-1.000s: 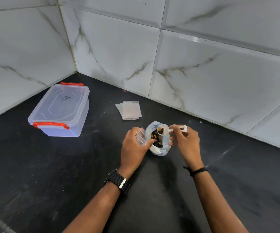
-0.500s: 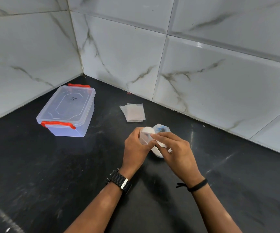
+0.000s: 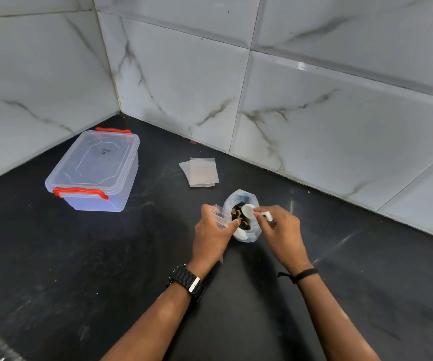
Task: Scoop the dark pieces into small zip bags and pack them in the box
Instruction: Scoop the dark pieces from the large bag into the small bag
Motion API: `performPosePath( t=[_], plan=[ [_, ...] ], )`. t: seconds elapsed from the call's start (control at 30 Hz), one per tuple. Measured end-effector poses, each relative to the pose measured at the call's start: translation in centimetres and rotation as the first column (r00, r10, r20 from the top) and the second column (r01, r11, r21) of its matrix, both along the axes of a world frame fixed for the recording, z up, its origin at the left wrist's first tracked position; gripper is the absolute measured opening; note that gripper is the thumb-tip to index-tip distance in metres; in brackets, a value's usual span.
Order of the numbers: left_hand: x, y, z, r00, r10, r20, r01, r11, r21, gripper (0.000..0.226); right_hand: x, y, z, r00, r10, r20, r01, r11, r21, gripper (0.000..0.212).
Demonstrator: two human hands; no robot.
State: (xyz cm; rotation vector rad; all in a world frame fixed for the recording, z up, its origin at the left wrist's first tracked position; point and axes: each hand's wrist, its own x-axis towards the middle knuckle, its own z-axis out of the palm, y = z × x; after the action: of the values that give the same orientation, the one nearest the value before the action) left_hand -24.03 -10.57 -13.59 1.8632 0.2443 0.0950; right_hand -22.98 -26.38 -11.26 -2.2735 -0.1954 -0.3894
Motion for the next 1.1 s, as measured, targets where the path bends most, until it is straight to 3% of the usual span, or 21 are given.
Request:
performPosePath(
  t=[0.27,0.47,0.6,0.73,1.1],
  plan=[
    [0.8,-0.6,-1.0,0.998,0.031,-0.063,-0.042,0.982,-0.182,0.041,0.2,0.4,-0.5,0.993,0.109,-0.048,-0.118,0.962,-0.245,0.02],
    [0.7,-0.4,-1.4,0.995,0.083,-0.052,-0.093,0.968,-0.233,0.039,0.5,0.8,-0.4,0.993,-0.043,-0.113,0.03,0.993,-0.115,0.021],
    [0.6,-0.3,-1.4,0.997,0.07,-0.027,-0.074,0.975,-0.208,0.037,0.4,0.9,-0.7,0.985,-0.055,-0.162,0.055,0.998,-0.006,0.03],
    [0.6,-0.2,-1.3,0.996,0.092,-0.01,-0.092,0.975,-0.204,0.036,0.7,1.0,-0.7,0.967,-0.112,-0.231,0.148,0.978,0.145,0.026],
    [0.4,-0.1,-1.4,0.996,0.087,-0.031,-0.092,0.958,-0.273,0.037,0.8,1.5,-0.6,0.955,-0.148,-0.258,0.196,0.965,0.172,0.025]
  ],
)
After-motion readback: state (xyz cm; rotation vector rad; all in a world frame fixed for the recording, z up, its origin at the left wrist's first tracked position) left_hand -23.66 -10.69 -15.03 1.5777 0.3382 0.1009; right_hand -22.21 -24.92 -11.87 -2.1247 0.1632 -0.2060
